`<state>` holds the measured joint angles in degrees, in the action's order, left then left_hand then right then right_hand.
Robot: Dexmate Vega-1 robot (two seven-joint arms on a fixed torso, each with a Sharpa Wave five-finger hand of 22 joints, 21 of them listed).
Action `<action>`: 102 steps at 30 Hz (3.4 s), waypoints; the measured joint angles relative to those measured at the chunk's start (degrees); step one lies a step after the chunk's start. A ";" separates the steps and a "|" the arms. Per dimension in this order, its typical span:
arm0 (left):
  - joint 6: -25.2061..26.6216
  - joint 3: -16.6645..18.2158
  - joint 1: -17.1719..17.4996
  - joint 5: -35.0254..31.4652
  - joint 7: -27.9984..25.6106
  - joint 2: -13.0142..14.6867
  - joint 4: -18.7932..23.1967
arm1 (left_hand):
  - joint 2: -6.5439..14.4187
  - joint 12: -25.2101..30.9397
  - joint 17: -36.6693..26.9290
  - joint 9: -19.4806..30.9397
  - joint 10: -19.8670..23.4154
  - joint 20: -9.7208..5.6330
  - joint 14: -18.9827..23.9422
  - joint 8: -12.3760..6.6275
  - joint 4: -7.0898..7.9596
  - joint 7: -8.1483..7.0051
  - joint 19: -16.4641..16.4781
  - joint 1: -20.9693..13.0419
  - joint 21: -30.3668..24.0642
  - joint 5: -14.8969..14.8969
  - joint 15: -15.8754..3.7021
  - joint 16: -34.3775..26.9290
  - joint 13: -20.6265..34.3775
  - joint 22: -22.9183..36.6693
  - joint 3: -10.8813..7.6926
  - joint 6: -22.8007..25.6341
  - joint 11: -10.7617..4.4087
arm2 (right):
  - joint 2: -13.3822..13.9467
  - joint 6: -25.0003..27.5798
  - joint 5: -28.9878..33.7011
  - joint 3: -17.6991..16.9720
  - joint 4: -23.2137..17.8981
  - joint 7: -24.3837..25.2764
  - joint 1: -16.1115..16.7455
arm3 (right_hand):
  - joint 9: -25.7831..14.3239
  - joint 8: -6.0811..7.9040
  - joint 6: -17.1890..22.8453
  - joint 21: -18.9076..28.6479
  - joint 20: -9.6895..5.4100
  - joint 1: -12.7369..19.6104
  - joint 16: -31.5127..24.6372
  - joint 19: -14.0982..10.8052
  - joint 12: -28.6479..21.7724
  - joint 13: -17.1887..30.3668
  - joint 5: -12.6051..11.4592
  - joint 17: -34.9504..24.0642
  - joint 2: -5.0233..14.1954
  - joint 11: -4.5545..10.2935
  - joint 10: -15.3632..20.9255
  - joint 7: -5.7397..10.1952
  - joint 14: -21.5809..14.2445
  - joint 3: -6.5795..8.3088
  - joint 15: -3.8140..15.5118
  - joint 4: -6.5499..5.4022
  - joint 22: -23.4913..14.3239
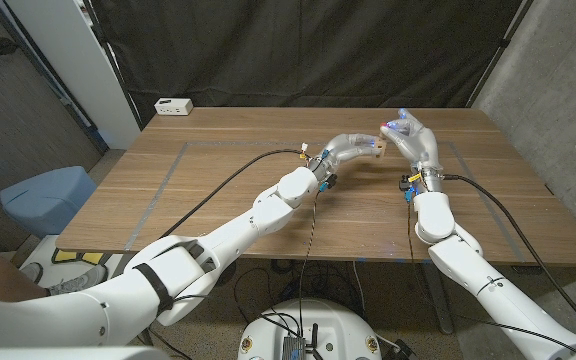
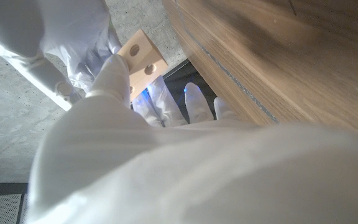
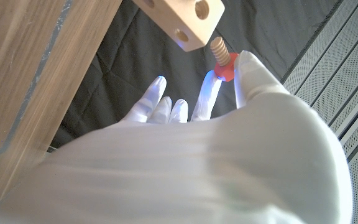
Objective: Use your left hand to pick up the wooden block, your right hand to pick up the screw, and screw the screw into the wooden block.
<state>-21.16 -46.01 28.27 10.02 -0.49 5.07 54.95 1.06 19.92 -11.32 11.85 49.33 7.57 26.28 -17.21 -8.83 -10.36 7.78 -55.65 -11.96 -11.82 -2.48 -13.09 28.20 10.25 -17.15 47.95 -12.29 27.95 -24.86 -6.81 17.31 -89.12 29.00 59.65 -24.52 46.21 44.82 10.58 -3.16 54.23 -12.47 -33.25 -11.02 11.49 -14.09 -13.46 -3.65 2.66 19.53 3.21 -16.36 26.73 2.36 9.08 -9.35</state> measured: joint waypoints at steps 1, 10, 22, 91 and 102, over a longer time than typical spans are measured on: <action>0.00 -0.01 -0.04 0.00 0.01 -0.02 -0.04 | 0.00 0.00 0.00 0.00 0.00 0.00 0.00 0.00 0.00 0.00 0.00 0.00 0.00 0.00 0.00 0.00 0.00 0.00 0.00 0.00 0.00 | -0.02 -0.09 -0.03 0.00 0.08 -0.03 -0.01 | 0.00 0.00 -0.21 0.00 0.00 -0.03 0.00 0.00 0.00 0.00 -0.12 0.00 -0.03 0.00 0.00 0.21 0.00 0.01 0.00 0.01 0.00; 0.00 -0.05 -0.16 0.00 0.16 -0.12 -0.18 | 0.00 -0.02 0.00 0.03 -0.01 0.00 0.00 0.00 -0.08 0.00 0.00 -0.27 0.00 0.12 0.00 0.00 0.00 0.00 0.08 0.00 0.01 | -0.03 -0.87 -0.35 -0.02 0.87 -0.27 -0.01 | 0.02 0.00 -0.32 0.00 0.00 0.00 0.00 0.00 0.00 0.00 -0.12 0.00 -0.01 0.23 -0.23 0.30 0.00 0.49 0.00 0.01 0.00; 0.02 -0.10 -0.28 0.06 0.25 -0.23 -0.34 | 0.17 -0.24 0.00 0.01 -0.04 0.00 0.00 0.00 0.04 0.00 0.00 -0.42 0.00 -0.07 0.00 0.00 0.00 0.00 0.31 0.00 0.01 | 0.02 -1.41 -0.64 -0.20 1.57 -0.57 0.06 | 0.52 -0.12 -0.34 0.00 0.21 0.47 0.00 0.21 0.00 0.00 -0.11 0.00 0.44 0.42 -0.41 0.29 0.00 0.66 0.00 0.18 0.00; -0.47 -0.53 -1.55 0.02 0.47 -1.63 -3.57 | 0.39 -1.01 0.00 -0.01 0.16 0.00 0.00 0.00 0.04 0.00 0.00 -0.38 0.00 -0.32 0.00 0.00 0.00 0.00 0.61 0.00 -0.22 | 0.12 -0.69 -1.95 0.03 2.03 -1.16 0.13 | 1.02 0.63 -1.14 0.00 0.10 0.36 0.00 0.31 0.00 0.00 -0.10 0.00 0.31 0.10 -0.71 0.30 0.43 1.03 -0.20 0.11 0.00; -0.51 -0.58 -1.65 0.00 0.52 -1.70 -3.71 | 0.48 -1.01 0.00 0.01 0.15 0.00 0.00 0.00 -0.01 0.00 0.00 -0.44 0.00 -0.32 0.00 0.00 0.00 0.00 0.66 0.00 -0.21 | 0.10 -0.78 -2.16 0.07 2.09 -1.20 0.15 | 1.02 0.64 -1.14 0.00 0.10 0.35 0.00 0.30 0.00 0.00 -0.04 0.00 0.31 0.11 -0.71 0.30 0.43 1.02 -0.20 0.10 0.00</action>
<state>-21.67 -46.59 26.62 10.02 0.03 3.37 51.25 1.54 18.91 -11.32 11.86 49.48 7.57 26.28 -17.22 -8.84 -10.36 7.78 -56.09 -11.96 -12.14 -2.47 -13.09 28.20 10.25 -16.48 47.95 -12.50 28.05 -25.64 -8.97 17.38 -87.03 27.80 59.80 -23.50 46.85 43.68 10.58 -3.06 54.59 -12.47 -32.95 -11.02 11.49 -14.13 -13.46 -3.34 2.76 18.82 3.52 -15.93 27.75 2.16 9.19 -9.35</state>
